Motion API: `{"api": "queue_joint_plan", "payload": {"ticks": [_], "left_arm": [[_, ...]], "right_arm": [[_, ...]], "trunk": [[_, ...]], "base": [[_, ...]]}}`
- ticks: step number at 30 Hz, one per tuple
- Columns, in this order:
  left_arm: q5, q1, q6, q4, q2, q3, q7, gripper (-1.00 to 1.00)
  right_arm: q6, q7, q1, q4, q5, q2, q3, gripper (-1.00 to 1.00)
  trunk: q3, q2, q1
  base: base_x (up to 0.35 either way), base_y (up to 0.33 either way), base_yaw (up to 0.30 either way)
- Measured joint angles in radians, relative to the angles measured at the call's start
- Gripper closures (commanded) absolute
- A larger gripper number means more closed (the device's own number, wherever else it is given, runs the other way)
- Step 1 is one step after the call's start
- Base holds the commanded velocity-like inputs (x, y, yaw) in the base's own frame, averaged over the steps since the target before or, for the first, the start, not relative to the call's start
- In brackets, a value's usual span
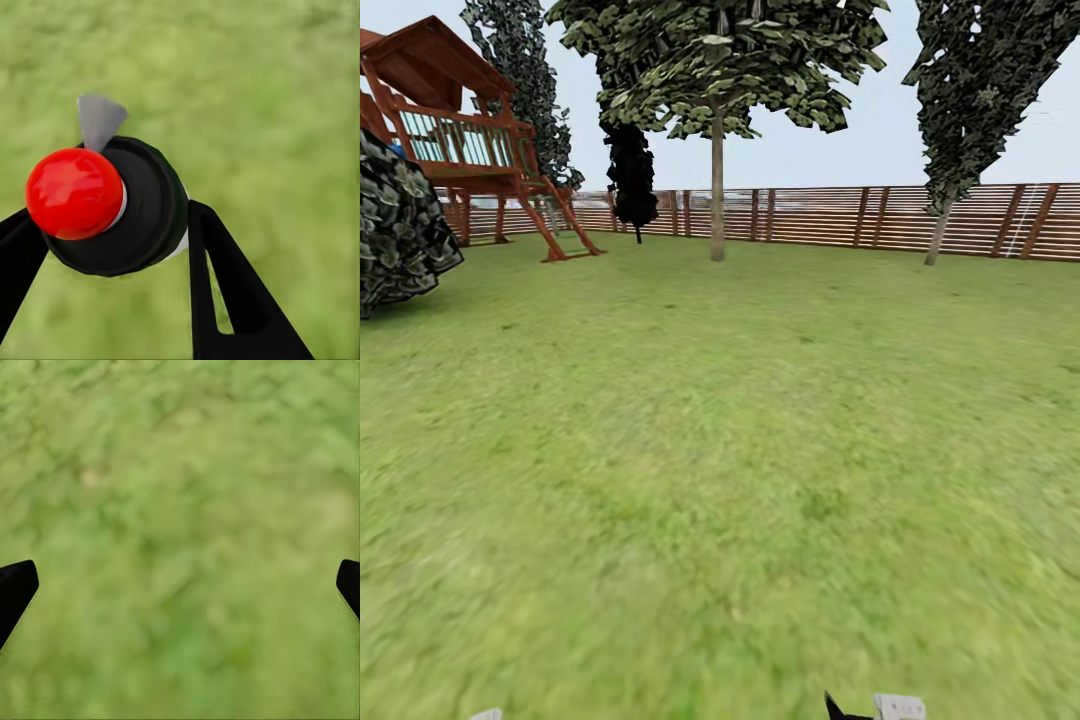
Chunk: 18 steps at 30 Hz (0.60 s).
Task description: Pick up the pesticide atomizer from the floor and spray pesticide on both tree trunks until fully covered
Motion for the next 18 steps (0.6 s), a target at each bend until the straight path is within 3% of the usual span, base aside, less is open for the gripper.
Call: {"api": "queue_joint_plan", "payload": {"ticks": [18], "left_arm": [[0.0, 0.0, 0.0, 0.0, -0.001, 0.0, 0.0, 1.0]], "right_arm": [[0.0, 0.0, 0.0, 0.0, 0.0, 0.0, 0.0, -1.0]], "trunk": [[0.0, 0.0, 0.0]], "base": [[0.339, 0.0, 0.0]]}}
